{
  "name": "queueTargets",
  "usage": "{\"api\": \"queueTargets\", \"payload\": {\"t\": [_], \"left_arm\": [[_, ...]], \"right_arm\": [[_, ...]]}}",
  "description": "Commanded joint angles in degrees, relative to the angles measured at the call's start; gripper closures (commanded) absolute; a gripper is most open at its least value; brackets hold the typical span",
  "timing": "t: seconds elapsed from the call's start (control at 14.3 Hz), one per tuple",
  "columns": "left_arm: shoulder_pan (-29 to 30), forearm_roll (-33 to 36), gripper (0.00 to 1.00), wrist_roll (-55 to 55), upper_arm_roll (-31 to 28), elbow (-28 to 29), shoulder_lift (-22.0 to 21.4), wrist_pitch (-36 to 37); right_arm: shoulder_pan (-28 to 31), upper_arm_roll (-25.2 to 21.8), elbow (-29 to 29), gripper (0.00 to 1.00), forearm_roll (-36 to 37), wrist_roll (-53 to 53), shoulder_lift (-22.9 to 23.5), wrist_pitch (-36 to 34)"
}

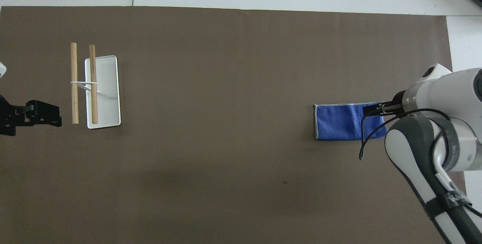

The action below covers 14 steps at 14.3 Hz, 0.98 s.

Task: Right arm passes towel to left arm to hang
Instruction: 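Grasp the near edge of the blue towel with the right gripper, then lift the towel with the right gripper while the left gripper rises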

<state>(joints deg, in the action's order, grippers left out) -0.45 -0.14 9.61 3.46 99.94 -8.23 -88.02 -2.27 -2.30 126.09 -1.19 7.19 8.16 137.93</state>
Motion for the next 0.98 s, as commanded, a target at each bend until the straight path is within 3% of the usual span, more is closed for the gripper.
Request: {"api": "queueTargets", "payload": {"t": [0.0,0.35,0.42,0.49,0.56,0.91], "left_arm": [[0.36,-0.73,0.00,-3.81,-0.30,1.13,-1.09,-2.94],[0.54,-0.73,0.00,-3.81,-0.21,1.13,-1.00,-3.30],[0.54,-0.73,0.00,-3.81,-0.13,1.13,-1.00,-3.30],[0.54,-0.73,0.00,-3.72,-0.12,1.13,-1.09,-3.30],[0.54,-0.82,0.00,-3.46,-0.04,1.13,-1.09,-3.30],[0.45,-5.12,0.00,-2.58,0.05,1.13,-1.09,-3.56]], "right_arm": [[0.16,0.10,2.41,0.00,-2.77,1.34,-0.78,1.72],[0.25,0.10,5.93,0.00,-2.85,1.34,-0.42,5.68],[0.25,0.10,6.01,0.07,-2.85,1.16,-0.42,5.68],[0.25,0.10,6.01,0.22,-2.85,0.99,-0.42,5.68],[0.25,0.10,6.19,0.30,-2.85,0.90,-0.42,5.68],[0.25,0.10,6.81,0.30,-2.85,0.46,-0.25,6.38]]}}
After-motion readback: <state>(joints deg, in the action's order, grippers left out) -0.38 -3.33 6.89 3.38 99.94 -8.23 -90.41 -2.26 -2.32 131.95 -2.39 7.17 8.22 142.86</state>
